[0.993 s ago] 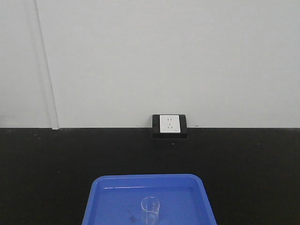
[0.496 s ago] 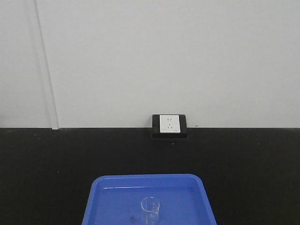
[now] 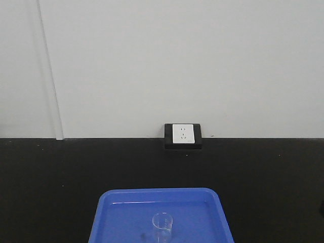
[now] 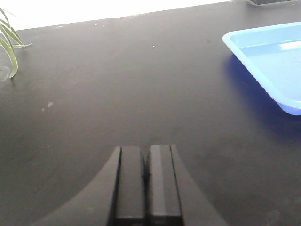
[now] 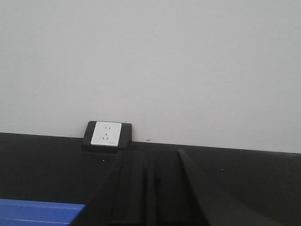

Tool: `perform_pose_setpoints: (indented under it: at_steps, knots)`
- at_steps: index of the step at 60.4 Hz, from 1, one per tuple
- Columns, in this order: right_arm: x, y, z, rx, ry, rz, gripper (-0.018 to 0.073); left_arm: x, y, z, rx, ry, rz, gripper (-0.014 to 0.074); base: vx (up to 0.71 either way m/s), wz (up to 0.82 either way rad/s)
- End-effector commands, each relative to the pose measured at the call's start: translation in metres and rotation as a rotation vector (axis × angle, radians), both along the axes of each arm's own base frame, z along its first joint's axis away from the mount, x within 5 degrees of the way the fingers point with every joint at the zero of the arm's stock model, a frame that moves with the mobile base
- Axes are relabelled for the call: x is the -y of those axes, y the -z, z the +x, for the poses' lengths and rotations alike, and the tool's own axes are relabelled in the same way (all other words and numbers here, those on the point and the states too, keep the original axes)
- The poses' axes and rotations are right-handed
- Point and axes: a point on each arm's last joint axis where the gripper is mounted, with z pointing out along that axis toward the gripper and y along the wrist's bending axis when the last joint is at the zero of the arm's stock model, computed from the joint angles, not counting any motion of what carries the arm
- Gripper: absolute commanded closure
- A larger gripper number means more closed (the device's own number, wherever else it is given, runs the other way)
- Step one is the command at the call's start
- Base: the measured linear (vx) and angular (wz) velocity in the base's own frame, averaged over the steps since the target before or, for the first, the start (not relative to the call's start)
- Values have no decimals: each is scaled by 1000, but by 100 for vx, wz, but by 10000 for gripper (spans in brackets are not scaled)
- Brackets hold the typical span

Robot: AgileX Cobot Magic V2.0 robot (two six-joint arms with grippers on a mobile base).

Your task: Move beaker to silver tray on left bench

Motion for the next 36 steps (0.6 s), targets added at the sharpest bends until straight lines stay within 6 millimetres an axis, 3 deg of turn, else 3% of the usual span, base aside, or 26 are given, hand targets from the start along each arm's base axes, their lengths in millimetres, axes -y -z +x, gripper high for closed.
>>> perform_pose_setpoints:
  at_steps: [1, 11, 16, 26, 31, 36]
  knots:
    - [-2, -20, 0, 119, -24, 5, 177, 1, 0, 2, 63, 10, -5, 595, 0, 0]
    - [-2, -21, -1, 121, -25, 6, -89, 1, 0, 2, 63, 10, -5, 595, 0, 0]
    - [-2, -21, -1, 121, -25, 6, -169, 1, 0, 2, 63, 10, -5, 595, 0, 0]
    - [-6, -24, 4, 173, -82, 124, -160, 1, 0, 2, 63, 10, -5, 595, 0, 0]
    - [-11, -17, 14, 163, -142, 117, -141, 1, 0, 2, 63, 10, -5, 595, 0, 0]
    - [-21, 3, 32, 84, -259, 53, -110, 1, 0, 2, 63, 10, -5, 595, 0, 0]
